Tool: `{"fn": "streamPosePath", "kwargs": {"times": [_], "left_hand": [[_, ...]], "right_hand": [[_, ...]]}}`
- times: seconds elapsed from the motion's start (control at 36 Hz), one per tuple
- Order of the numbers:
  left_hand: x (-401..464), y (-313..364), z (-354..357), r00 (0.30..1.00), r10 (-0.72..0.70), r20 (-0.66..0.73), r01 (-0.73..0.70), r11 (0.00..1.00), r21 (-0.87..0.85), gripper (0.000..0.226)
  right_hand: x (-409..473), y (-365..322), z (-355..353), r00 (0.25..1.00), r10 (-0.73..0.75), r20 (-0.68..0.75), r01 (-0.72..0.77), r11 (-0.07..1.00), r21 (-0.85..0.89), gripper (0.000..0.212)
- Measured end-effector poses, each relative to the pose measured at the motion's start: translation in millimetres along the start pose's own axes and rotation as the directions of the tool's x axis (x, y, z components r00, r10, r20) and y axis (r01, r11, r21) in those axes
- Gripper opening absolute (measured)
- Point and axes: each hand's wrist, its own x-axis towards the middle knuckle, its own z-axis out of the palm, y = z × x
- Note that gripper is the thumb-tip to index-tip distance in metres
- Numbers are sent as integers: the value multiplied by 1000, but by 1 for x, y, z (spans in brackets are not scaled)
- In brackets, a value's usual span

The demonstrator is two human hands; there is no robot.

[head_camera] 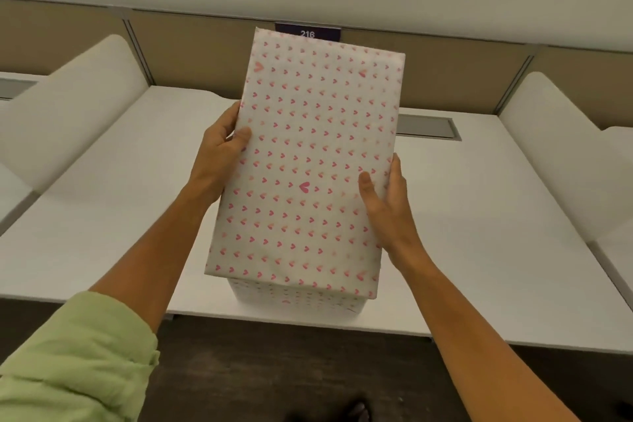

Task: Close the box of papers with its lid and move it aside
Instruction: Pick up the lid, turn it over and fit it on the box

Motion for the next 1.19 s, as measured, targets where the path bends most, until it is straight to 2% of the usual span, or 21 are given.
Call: {"fn": "streamPosePath", "kwargs": {"times": [0.33,0.53,0.78,0.92,1.19], "left_hand": [[9,-50,8,976,-215,-21,213,975,-65,39],[12,-62,15,961,-276,-35,272,958,-93,39],[18,-58,33,957,-282,-73,281,959,-30,39],[24,-56,39,951,-303,-53,306,950,61,40],[30,-63,50,875,-484,-2,481,868,126,40]], "right_hand": [[20,22,15,1000,-20,21,20,1000,-17,87],[33,33,12,999,8,48,-7,999,-39,82],[57,41,-3,997,22,73,-18,998,-55,77],[63,47,-7,993,73,96,-72,997,-11,76],[80,66,-12,945,238,226,-251,967,33,62]]}}
